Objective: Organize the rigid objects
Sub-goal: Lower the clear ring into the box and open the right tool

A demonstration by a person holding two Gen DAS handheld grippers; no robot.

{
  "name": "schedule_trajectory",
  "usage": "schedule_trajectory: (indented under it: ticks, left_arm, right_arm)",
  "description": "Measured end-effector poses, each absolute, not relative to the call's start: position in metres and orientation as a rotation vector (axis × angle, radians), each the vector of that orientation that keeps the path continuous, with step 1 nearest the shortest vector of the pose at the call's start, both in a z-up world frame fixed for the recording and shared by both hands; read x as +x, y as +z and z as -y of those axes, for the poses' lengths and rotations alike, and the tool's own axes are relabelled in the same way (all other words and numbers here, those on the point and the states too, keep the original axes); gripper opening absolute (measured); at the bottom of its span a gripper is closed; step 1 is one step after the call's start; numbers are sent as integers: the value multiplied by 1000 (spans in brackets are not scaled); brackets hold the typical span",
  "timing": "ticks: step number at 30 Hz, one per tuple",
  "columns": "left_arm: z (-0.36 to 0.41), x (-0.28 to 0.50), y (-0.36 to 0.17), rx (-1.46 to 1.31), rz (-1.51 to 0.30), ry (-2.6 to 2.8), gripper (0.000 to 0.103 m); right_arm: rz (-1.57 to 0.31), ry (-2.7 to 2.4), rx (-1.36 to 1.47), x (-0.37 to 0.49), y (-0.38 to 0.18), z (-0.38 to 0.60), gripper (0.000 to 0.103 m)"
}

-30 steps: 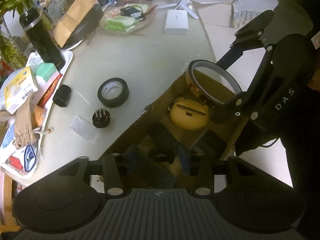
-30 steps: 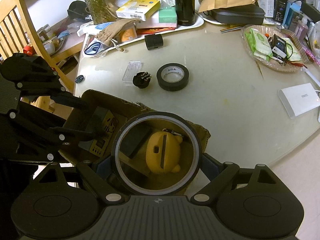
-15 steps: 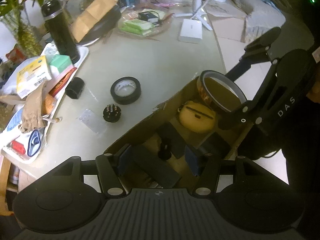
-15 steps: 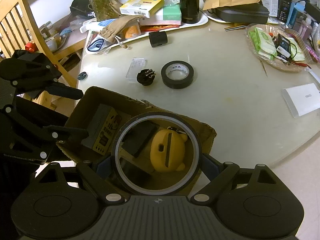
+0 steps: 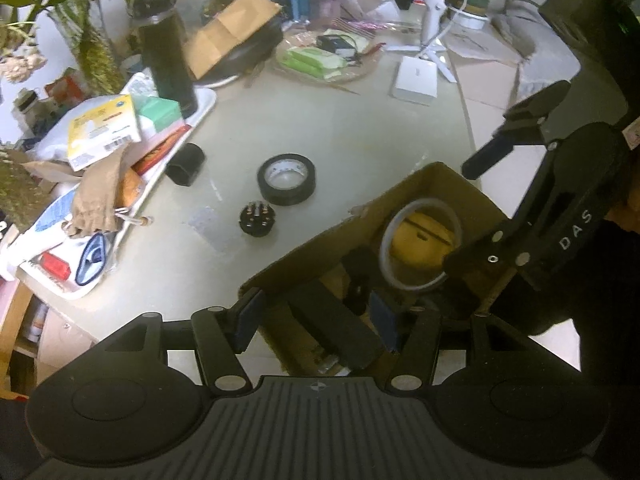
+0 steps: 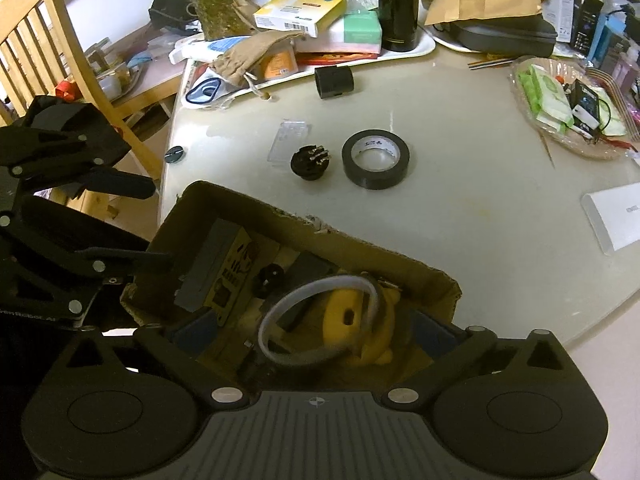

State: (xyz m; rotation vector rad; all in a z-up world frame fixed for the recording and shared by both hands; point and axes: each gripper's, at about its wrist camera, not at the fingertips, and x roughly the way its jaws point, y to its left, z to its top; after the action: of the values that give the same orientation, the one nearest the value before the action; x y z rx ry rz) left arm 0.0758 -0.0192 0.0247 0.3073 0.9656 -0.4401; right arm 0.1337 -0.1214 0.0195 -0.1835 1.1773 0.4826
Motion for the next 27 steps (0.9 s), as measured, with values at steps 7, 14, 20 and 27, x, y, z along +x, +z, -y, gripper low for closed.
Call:
schedule_trajectory:
  ticks: [7,14,20,27]
  left_arm:
    - [12,77,26,296,-908,-373,57]
    - [7,81,29,261,-893,-352,69]
    - [10,80,29,265,-863,-385,72]
    - [9,81,27,249,-830,-409,72]
  right_arm:
    - [-1163,450,-190,134,20,125,103]
    - [-1117,412,-168,135,25,131,103]
    - [-1060,398,-163,135,31,130,103]
    - [-1031,379,-145,138,32,133,103]
